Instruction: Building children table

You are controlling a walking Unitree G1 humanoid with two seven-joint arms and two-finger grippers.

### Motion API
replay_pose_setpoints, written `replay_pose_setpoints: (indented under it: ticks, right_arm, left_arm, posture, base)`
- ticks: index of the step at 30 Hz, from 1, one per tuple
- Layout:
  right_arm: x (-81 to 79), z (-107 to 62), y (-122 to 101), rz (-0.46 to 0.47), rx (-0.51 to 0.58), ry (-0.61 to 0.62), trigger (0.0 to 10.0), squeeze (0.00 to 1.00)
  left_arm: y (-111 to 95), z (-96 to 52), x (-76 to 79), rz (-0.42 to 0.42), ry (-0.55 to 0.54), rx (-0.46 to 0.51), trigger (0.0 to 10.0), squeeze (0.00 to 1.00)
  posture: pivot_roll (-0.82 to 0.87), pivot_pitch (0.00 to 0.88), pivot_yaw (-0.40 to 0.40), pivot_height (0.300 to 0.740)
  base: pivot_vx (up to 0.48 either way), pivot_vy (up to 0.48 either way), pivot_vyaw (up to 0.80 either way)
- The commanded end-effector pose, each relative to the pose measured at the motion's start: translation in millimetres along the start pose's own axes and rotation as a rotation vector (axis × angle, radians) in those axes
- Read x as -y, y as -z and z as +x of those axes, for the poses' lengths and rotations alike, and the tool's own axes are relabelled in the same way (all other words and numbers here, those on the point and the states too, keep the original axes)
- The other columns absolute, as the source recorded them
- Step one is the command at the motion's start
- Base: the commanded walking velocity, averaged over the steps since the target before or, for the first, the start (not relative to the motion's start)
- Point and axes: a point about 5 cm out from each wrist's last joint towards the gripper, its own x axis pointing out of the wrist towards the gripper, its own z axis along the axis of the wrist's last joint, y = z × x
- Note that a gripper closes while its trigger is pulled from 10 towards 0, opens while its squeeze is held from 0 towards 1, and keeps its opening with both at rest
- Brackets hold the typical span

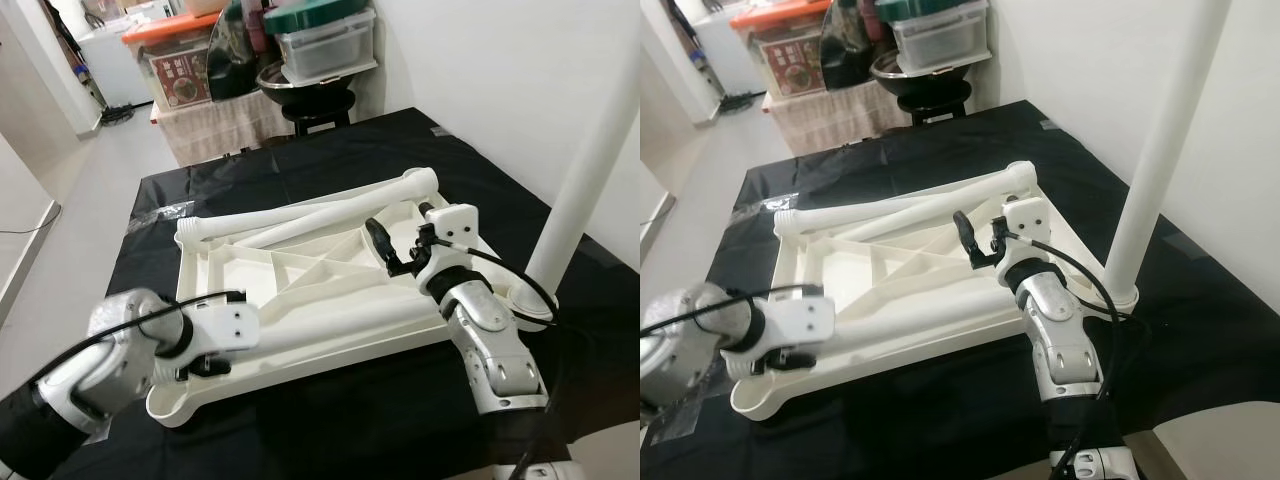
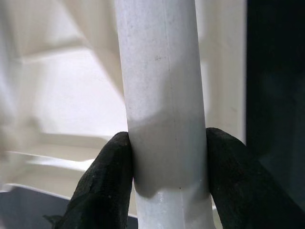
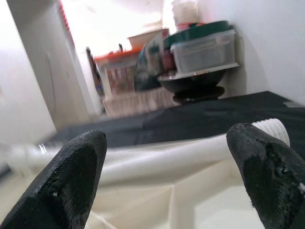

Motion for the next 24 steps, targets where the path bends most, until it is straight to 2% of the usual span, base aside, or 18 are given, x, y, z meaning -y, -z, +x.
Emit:
replay_pose_setpoints:
  ticks: [1, 2, 3, 4, 7, 8, 11, 13, 14, 16, 17, 18, 19, 21, 22, 24]
  right_arm:
    - [-2.7, 2.2, -17, 0.12, 0.074, -0.043, 10.0, 0.0]
    - [-2.7, 2.2, -17, 0.12, 0.074, -0.043, 10.0, 0.0]
    - [-1.0, 1.4, -28, 0.203, 0.129, -0.066, 10.0, 0.0]
    - [2.1, -1.2, -44, 0.324, 0.216, -0.112, 10.0, 0.0]
    - [6.2, -11.7, -74, 0.522, 0.384, -0.245, 10.0, 0.0]
    - [3.8, -15.9, -79, 0.535, 0.409, -0.3, 10.0, 0.0]
    - [3.8, -15.9, -79, 0.535, 0.409, -0.3, 10.0, 0.0]
    - [2.0, -19.0, -82, 0.542, 0.421, -0.339, 10.0, 0.0]
    - [-10.5, -23.5, -78, 0.496, 0.381, -0.431, 10.0, 0.0]
    - [-10.5, -23.5, -78, 0.496, 0.381, -0.431, 10.0, 0.0]
    - [-23.6, -29.1, -73, 0.47, 0.337, -0.528, 10.0, 0.0]
    - [-23.6, -29.1, -73, 0.47, 0.337, -0.528, 10.0, 0.0]
    - [-37.2, -35.8, -67, 0.444, 0.287, -0.627, 10.0, 0.0]
    - [-37.2, -35.8, -67, 0.444, 0.287, -0.627, 10.0, 0.0]
    - [-46.8, -41.4, -62, 0.427, 0.243, -0.701, 10.0, 0.0]
    - [-55.9, -46.3, -55, 0.395, 0.184, -0.77, 10.0, 0.0]
  left_arm:
    - [0, -19.3, -12.9, -0.006, -0.061, 0.005, 0.0, 0.0]
    - [0, -19.3, -12.9, -0.006, -0.061, 0.005, 0.0, 0.0]
    - [-2, -27.3, -18.0, -0.013, -0.088, 0.021, 0.0, 0.0]
    - [1, -35.8, -25.0, -0.031, -0.13, 0.023, 0.0, 0.0]
    - [12, -46.6, -38.7, -0.077, -0.222, 0.009, 0.0, 0.0]
    - [16, -46.8, -45.4, -0.103, -0.276, 0.008, 0.0, 0.0]
    - [16, -46.8, -45.4, -0.103, -0.276, 0.008, 0.0, 0.0]
    - [19, -47.0, -49.7, -0.123, -0.314, 0.007, 0.0, 0.0]
    - [20, -43.9, -58.8, -0.178, -0.406, 0.042, 0.0, 0.0]
    - [20, -43.9, -58.8, -0.178, -0.406, 0.042, 0.0, 0.0]
    - [19, -40.6, -65.9, -0.228, -0.485, 0.095, 0.0, 0.0]
    - [19, -40.6, -65.9, -0.228, -0.485, 0.095, 0.0, 0.0]
    - [13, -37.2, -72.0, -0.287, -0.556, 0.207, 0.0, 0.0]
    - [13, -37.2, -72.0, -0.287, -0.556, 0.207, 0.0, 0.0]
    - [6, -35.0, -75.2, -0.355, -0.597, 0.338, 0.0, 0.0]
    - [-7, -31.4, -70.1, -0.551, -0.537, 0.623, 0.0, 0.0]
  posture:
    - [0.0, 0.091, 0.134, 0.74]
    - [0.0, 0.091, 0.134, 0.74]
    - [-0.01, 0.091, 0.134, 0.74]
    - [-0.01, 0.091, 0.134, 0.74]
    - [0.0, 0.093, 0.128, 0.74]
    - [0.0, 0.093, 0.126, 0.74]
    - [0.0, 0.093, 0.126, 0.74]
    - [0.0, 0.093, 0.126, 0.74]
    - [-0.01, 0.095, 0.118, 0.74]
    - [-0.01, 0.095, 0.118, 0.74]
    - [0.0, 0.096, 0.116, 0.74]
    - [0.0, 0.096, 0.116, 0.74]
    - [0.0, 0.097, 0.114, 0.74]
    - [0.0, 0.097, 0.114, 0.74]
    - [0.0, 0.097, 0.113, 0.74]
    - [-0.01, 0.098, 0.109, 0.74]
  base:
    - [0.0, 0.0, 0.0]
    - [0.0, 0.0, 0.0]
    - [0.0, 0.0, 0.0]
    - [0.0, 0.0, 0.0]
    - [0.0, 0.0, 0.0]
    - [0.0, 0.0, 0.0]
    - [0.0, 0.0, 0.0]
    - [0.0, 0.0, 0.0]
    - [0.0, 0.0, 0.0]
    - [0.0, 0.0, 0.0]
    - [0.0, 0.0, 0.0]
    - [0.0, 0.0, 0.0]
    - [0.0, 0.0, 0.0]
    - [0.0, 0.0, 0.0]
    - [0.0, 0.0, 0.0]
    - [0.0, 0.0, 0.0]
